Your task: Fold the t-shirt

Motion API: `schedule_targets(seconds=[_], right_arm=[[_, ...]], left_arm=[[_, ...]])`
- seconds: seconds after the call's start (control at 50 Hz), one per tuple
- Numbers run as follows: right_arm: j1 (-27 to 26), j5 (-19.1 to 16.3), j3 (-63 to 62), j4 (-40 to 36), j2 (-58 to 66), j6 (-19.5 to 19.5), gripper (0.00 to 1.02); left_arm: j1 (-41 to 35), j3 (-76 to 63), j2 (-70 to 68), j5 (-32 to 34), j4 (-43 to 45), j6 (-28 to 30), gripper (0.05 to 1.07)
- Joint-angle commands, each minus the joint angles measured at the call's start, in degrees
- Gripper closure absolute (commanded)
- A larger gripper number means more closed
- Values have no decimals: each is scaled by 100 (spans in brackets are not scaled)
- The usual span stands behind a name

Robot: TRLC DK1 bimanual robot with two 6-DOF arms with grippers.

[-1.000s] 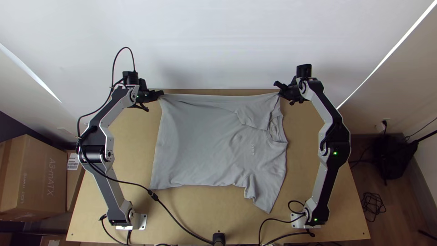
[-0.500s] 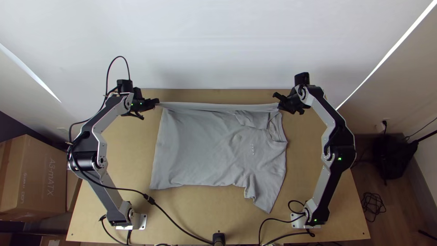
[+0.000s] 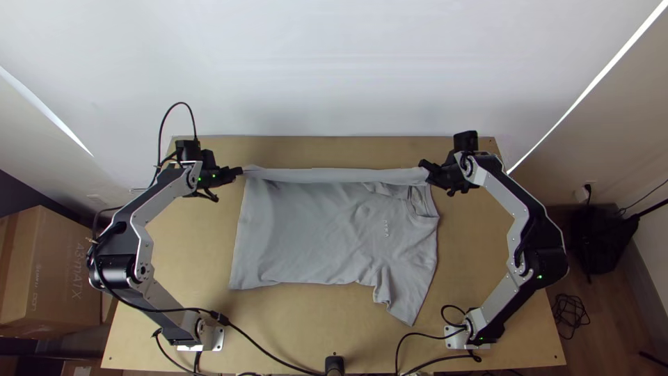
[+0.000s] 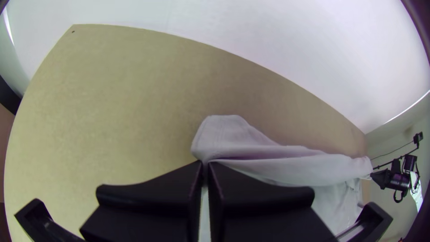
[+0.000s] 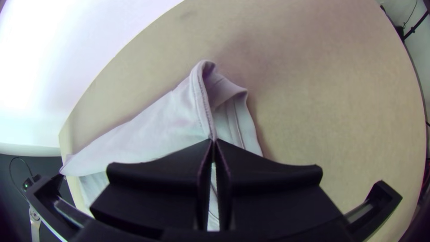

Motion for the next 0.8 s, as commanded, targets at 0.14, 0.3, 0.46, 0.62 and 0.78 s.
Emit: schedule_targets(seconds=[0.14,0.3,0.46,0.62,0.78], right_arm=[[29,72,-926,500,-400,-23,100],[-32,81,-1339,790,-576,39,100],[-181,81,-1673,763,-796,74,88],[-287,81,-2218,728,-1631,56,34],[-445,28,-2420,377,-2360,-5,14]], left_arm=[[-205,-787,-461,-27,286,-159,105],[-214,-972,-549,-89,304,-194,101],[-205,-1112,-654,-115,225,-177,61],[-152,-1086,-795,-106,-153,-27,13],[-29,-1174,-1217,104,-276,122,11]])
